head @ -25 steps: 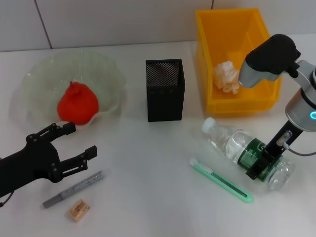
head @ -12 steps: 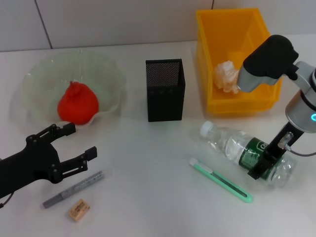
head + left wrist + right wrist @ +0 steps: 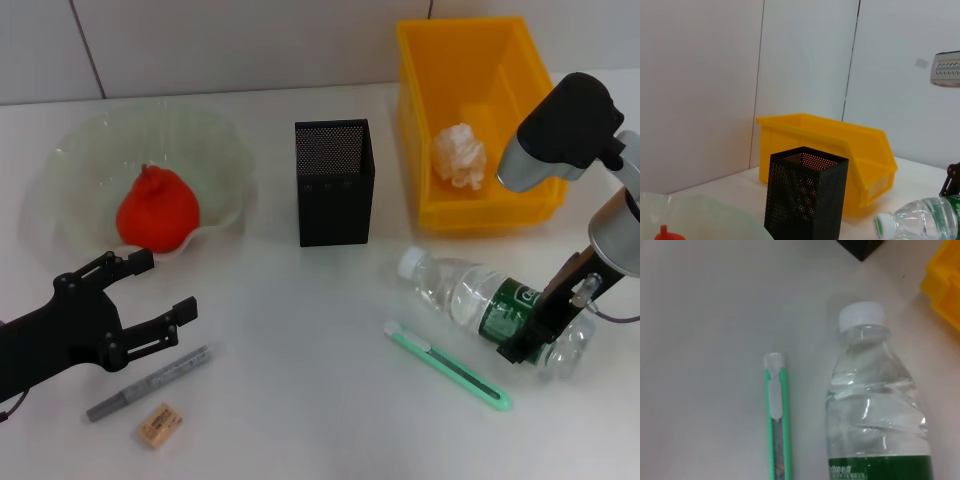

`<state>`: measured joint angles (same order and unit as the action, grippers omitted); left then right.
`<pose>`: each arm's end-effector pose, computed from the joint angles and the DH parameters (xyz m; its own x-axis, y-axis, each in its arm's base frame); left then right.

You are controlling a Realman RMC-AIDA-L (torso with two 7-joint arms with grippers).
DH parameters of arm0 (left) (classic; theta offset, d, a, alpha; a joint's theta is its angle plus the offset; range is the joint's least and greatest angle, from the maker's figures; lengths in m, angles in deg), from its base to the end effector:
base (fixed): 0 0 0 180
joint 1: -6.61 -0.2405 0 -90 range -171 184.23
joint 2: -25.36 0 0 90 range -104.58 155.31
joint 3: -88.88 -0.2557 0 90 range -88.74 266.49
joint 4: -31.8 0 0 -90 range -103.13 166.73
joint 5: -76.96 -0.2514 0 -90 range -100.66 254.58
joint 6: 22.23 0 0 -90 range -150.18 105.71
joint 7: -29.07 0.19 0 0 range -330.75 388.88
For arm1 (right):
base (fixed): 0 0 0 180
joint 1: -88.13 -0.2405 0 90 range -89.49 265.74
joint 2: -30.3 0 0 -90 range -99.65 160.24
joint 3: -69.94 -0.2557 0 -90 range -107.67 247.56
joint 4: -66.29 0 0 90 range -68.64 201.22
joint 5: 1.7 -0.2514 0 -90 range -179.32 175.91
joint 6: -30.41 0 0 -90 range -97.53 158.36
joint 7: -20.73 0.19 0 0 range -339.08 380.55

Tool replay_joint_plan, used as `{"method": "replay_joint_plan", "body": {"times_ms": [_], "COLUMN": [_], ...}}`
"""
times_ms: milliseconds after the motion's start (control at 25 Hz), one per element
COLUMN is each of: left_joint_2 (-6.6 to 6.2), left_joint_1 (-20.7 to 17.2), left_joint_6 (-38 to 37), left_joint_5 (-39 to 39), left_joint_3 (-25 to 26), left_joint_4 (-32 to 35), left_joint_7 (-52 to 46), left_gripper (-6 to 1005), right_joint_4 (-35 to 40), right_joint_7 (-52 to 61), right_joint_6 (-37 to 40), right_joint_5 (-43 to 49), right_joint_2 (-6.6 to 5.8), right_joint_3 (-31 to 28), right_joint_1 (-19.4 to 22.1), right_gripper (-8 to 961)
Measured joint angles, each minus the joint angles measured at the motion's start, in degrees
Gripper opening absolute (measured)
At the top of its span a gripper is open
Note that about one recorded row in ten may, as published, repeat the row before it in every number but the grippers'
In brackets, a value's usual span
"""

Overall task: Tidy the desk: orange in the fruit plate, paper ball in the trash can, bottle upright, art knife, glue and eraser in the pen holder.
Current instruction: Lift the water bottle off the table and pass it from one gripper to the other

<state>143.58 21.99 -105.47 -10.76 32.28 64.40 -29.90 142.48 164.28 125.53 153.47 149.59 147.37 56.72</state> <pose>-0.3150 0.3275 -0.0516 0.7602 0.1936 0.6202 0.4653 -0.8285 -0.3117 0.2367 0.3783 -0.0258 0.6309 -0.7000 0.3346 -0.5512 -0.7079 -0.4416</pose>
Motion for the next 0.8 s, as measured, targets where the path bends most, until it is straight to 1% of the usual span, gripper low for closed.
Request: {"method": "replay_joint_plan", "body": {"times_ms": [240,280,400,480,800], "left_joint_2": [0.00,0.00,0.00,0.00,0.00], "left_joint_1": [0.0,0.2,0.2,0.1,0.4], "left_joint_6": [0.0,0.0,-0.1,-0.1,-0.1], "left_joint_5": [0.0,0.0,0.0,0.0,0.0], "left_joint_3": [0.0,0.0,0.0,0.0,0.0], "left_joint_4": [0.0,0.0,0.0,0.0,0.0], "left_joint_7": [0.0,0.0,0.0,0.0,-0.1], "left_gripper": [860,860,860,860,860], "right_joint_4": [3.6,4.8,5.3,4.8,4.1], "right_joint_7": [-2.6,-3.9,-5.2,-6.2,-6.9], "right_joint_6": [-0.9,-1.2,-1.4,-1.4,-1.5], "right_joint_5": [-3.8,-5.5,-7.7,-9.2,-9.4], "right_joint_2": [-0.07,-0.08,-0.10,-0.21,-0.19], "right_joint_3": [-0.5,-1.2,-2.3,-3.9,-4.7], "right_joint_1": [3.3,4.5,5.6,6.2,6.4], "right_gripper": [761,761,761,761,761]}}
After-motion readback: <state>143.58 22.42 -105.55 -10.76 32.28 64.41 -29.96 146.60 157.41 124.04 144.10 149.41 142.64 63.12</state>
